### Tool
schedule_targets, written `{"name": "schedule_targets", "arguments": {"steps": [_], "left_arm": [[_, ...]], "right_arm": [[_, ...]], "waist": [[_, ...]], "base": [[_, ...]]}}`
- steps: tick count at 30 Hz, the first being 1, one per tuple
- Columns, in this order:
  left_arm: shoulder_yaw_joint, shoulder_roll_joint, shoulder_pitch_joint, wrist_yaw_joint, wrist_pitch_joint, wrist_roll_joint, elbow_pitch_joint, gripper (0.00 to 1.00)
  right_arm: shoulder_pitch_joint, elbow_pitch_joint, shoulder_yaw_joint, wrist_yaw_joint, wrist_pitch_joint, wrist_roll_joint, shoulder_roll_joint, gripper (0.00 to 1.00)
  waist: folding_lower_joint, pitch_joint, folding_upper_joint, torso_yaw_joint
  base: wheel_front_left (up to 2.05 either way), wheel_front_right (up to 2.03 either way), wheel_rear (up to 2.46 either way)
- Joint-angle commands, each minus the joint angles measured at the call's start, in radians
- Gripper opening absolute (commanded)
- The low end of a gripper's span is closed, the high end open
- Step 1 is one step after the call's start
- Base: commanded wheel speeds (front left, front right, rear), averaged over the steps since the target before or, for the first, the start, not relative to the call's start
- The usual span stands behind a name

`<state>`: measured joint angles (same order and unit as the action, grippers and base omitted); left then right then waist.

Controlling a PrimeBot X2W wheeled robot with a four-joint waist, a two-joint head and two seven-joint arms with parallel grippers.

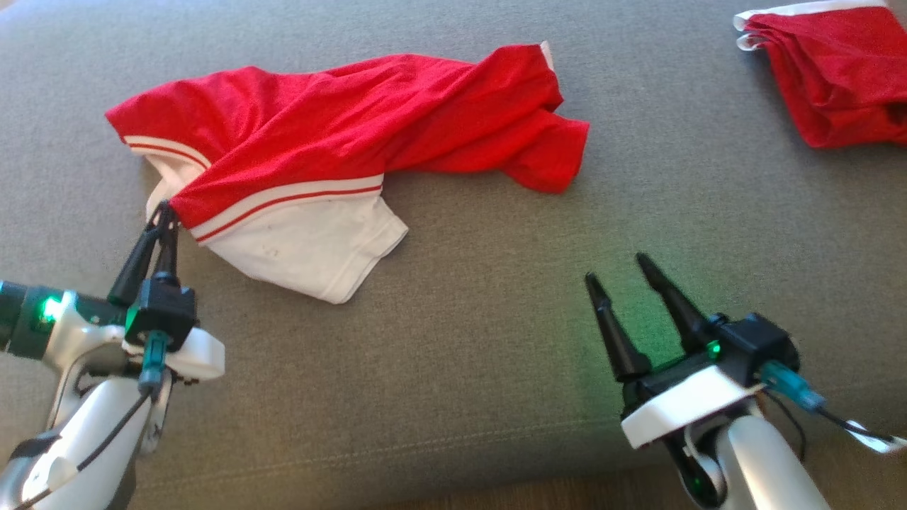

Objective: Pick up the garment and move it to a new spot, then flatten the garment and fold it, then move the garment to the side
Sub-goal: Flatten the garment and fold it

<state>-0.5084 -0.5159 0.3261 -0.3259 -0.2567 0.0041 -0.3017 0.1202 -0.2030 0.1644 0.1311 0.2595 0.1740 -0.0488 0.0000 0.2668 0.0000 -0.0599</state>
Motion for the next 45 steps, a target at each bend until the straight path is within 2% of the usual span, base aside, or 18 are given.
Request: {"name": "schedule_targets", "arguments": {"steps": [1,2,3,4,5,14,19,25,28,29,32,34,39,45], "left_arm": [[0.048,-0.046,0.058,-0.009,-0.005,-0.005,0.025,0.14],[0.048,-0.046,0.067,-0.009,-0.005,-0.004,0.022,0.47],[0.048,-0.044,0.075,-0.010,-0.005,-0.004,0.014,0.90],[0.048,-0.044,0.075,-0.010,-0.005,-0.004,0.014,0.90],[0.052,-0.038,0.084,-0.011,-0.005,-0.010,0.007,1.00],[0.062,0.057,0.057,-0.008,-0.005,-0.079,0.026,1.00],[0.040,0.128,0.012,-0.020,-0.005,-0.082,0.105,1.00],[-0.004,0.214,-0.048,-0.021,-0.005,-0.074,0.197,1.00],[-0.014,0.245,-0.071,-0.001,-0.005,-0.087,0.188,1.00],[-0.019,0.252,-0.076,0.009,-0.005,-0.089,0.180,1.00],[-0.034,0.276,-0.084,0.035,-0.005,-0.086,0.166,1.00],[-0.035,0.290,-0.091,0.048,-0.005,-0.092,0.152,1.00],[0.005,0.342,-0.115,0.106,-0.005,-0.174,0.094,1.00],[0.047,0.370,-0.099,0.186,-0.005,-0.227,-0.033,1.00]], "right_arm": [[0.054,-0.003,0.031,0.000,0.002,0.002,-0.001,1.00],[0.071,-0.029,0.035,0.000,0.002,0.008,-0.001,1.00],[0.090,-0.056,0.040,0.000,0.002,0.013,-0.001,1.00],[0.090,-0.056,0.040,0.000,0.002,0.013,-0.001,1.00],[0.109,-0.086,0.044,0.000,0.002,0.018,-0.001,1.00],[0.275,-0.304,0.057,0.000,0.002,0.064,-0.001,1.00],[0.334,-0.402,0.047,0.000,0.002,0.112,-0.001,1.00],[0.391,-0.477,-0.003,0.000,0.002,0.100,-0.001,1.00],[0.415,-0.520,-0.030,0.000,0.002,0.085,-0.001,0.88],[0.423,-0.533,-0.035,0.000,0.002,0.076,-0.001,0.78],[0.442,-0.559,-0.047,0.000,0.002,0.066,-0.001,0.40],[0.449,-0.571,-0.050,0.000,0.002,0.061,-0.001,0.00],[0.457,-0.571,-0.077,0.000,0.002,0.047,-0.001,0.00],[0.452,-0.529,-0.083,0.000,0.002,0.041,-0.001,0.00]], "waist": [[0.0000,0.003,0.0000,0.005],[0.0000,0.006,0.0000,0.007],[0.0000,0.008,0.0000,0.009],[0.0000,0.008,0.0000,0.009],[0.0000,0.010,0.0000,0.010],[0.0000,0.023,0.0000,0.035],[0.0000,0.033,0.0000,0.077],[0.0000,0.048,0.0000,0.129],[0.0000,0.053,0.0000,0.152],[0.0000,0.054,0.0000,0.159],[0.0000,0.058,0.0000,0.174],[0.0000,0.060,0.0000,0.181],[0.0000,0.067,0.0000,0.178],[0.0000,0.084,0.0000,0.145]], "base": [[0.00,0.00,0.00],[0.00,0.00,0.00],[0.00,0.00,0.00],[0.00,0.00,0.00],[0.00,0.00,0.00],[0.00,0.00,0.00],[0.00,0.00,0.00],[0.00,0.00,0.00],[0.00,0.00,0.00],[0.00,0.00,0.00],[0.00,0.00,0.00],[0.00,0.00,0.00],[0.00,0.00,0.00],[0.00,0.00,0.00]]}}
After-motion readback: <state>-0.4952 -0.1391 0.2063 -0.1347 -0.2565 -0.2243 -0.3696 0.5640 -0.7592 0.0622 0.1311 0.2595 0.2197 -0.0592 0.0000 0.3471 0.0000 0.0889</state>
